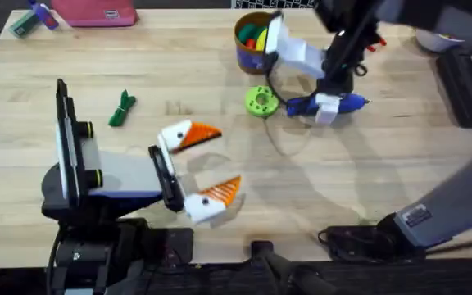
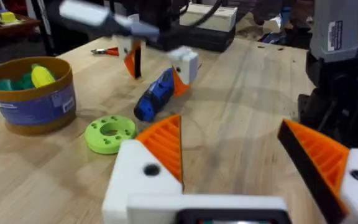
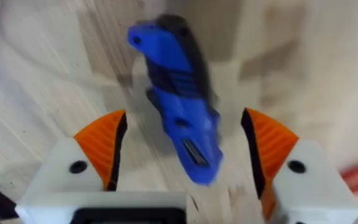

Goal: Pick up the gripper from the table and insert it into the empty holder that is missing its gripper. Then pick up a screw, insert it into the mounting hole, and use the screwdriver to tighten it. Finally, clean up the table by picking up the vegetable and placing it into the bucket.

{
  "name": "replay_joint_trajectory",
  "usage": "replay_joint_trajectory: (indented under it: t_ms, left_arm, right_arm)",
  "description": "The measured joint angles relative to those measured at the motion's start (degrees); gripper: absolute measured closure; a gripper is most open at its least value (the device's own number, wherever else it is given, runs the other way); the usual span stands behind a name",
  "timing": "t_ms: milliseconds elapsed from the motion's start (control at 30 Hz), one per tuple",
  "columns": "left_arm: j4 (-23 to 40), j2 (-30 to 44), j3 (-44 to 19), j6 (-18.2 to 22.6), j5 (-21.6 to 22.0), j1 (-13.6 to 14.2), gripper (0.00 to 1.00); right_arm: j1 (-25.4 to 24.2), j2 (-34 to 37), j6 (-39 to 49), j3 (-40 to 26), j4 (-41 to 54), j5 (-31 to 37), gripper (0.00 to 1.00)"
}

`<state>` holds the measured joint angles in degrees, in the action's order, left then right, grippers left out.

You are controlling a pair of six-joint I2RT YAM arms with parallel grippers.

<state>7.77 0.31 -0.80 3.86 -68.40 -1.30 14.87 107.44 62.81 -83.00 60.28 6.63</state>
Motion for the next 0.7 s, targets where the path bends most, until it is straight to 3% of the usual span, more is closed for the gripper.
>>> replay_joint_trajectory:
  t_ms: [67, 267, 500, 700]
  left_arm:
    - [0.00, -0.02, 0.00, -0.21, 0.00, 0.00, 0.022]
    - [-0.51, 0.01, 0.00, 0.05, 0.61, 0.00, 0.014]
    - [-0.74, 0.01, -0.45, -3.43, 9.92, -0.34, 0.016]
    - [16.66, 6.07, -11.53, -2.32, 21.73, -0.87, 0.015]
  right_arm:
    - [0.31, -3.96, -1.32, 0.00, -0.03, -0.01, 0.008]
    - [2.67, -16.73, -7.95, -0.04, -2.37, -0.04, 0.008]
    - [5.57, -24.39, -21.97, -0.04, -6.07, -0.04, 0.009]
    - [7.63, -27.97, -36.72, -0.04, -4.69, -0.24, 0.007]
